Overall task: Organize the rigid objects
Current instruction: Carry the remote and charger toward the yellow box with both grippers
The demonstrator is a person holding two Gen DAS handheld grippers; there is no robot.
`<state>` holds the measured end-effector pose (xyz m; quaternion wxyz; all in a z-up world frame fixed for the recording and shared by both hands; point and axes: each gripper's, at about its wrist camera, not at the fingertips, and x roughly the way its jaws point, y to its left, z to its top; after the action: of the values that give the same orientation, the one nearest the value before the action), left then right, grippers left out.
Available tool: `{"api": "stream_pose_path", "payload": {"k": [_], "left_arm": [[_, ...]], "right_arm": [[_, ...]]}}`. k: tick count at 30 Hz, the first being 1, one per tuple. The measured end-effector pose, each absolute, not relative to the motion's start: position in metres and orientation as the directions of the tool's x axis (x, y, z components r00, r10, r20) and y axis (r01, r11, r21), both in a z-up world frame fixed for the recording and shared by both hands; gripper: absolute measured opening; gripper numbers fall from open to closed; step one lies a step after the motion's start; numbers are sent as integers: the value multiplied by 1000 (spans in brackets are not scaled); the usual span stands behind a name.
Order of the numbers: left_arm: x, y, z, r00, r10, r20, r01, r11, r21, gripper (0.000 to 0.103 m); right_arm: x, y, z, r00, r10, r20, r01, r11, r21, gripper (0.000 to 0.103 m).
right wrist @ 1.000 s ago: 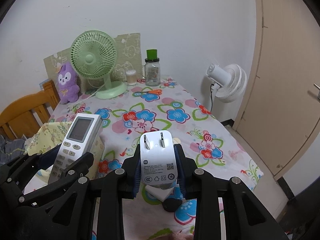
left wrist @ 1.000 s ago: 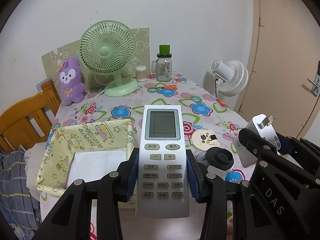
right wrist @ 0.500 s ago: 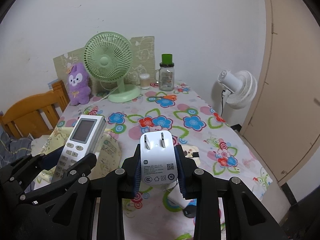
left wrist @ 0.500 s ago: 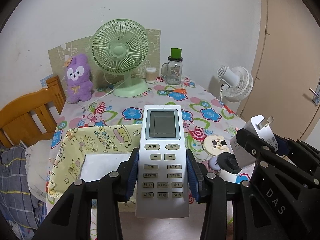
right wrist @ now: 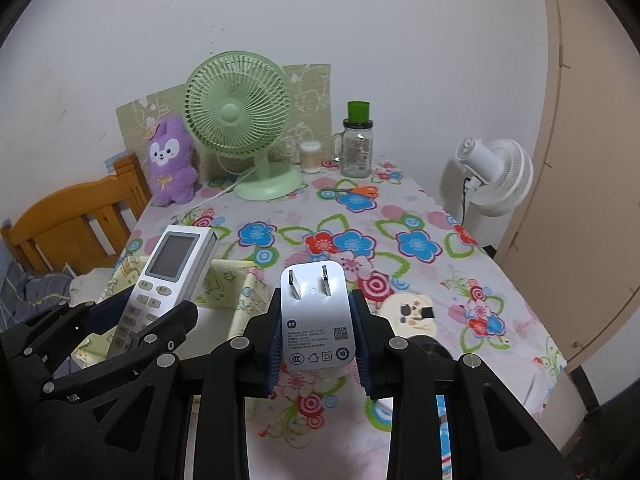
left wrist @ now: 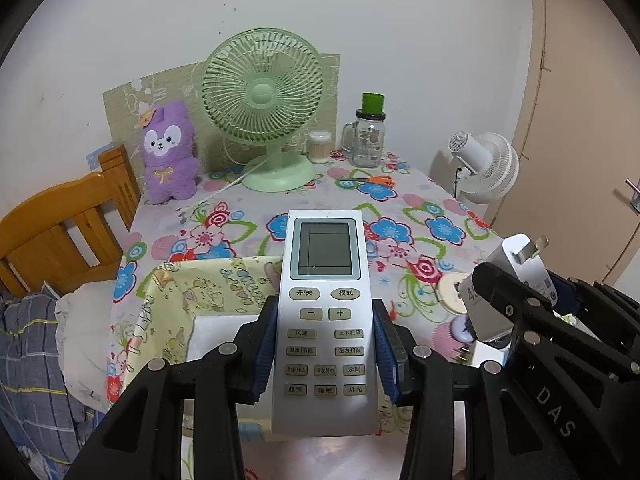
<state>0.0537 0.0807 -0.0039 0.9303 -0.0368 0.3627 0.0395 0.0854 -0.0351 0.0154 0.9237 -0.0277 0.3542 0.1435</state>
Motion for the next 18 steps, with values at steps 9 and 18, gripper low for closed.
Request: {"api": "stream_pose_path", "payload": {"k": [9, 18], "left_arm": [[61, 104, -11, 719, 70, -692, -120, 992, -24, 45], [70, 123, -27, 685, 79, -725, -137, 990, -21, 45]], "right_arm": [[94, -10, 11, 691, 266, -672, -305, 950, 63, 33], [107, 13, 4, 674, 280, -684, -314, 946, 77, 33]]}}
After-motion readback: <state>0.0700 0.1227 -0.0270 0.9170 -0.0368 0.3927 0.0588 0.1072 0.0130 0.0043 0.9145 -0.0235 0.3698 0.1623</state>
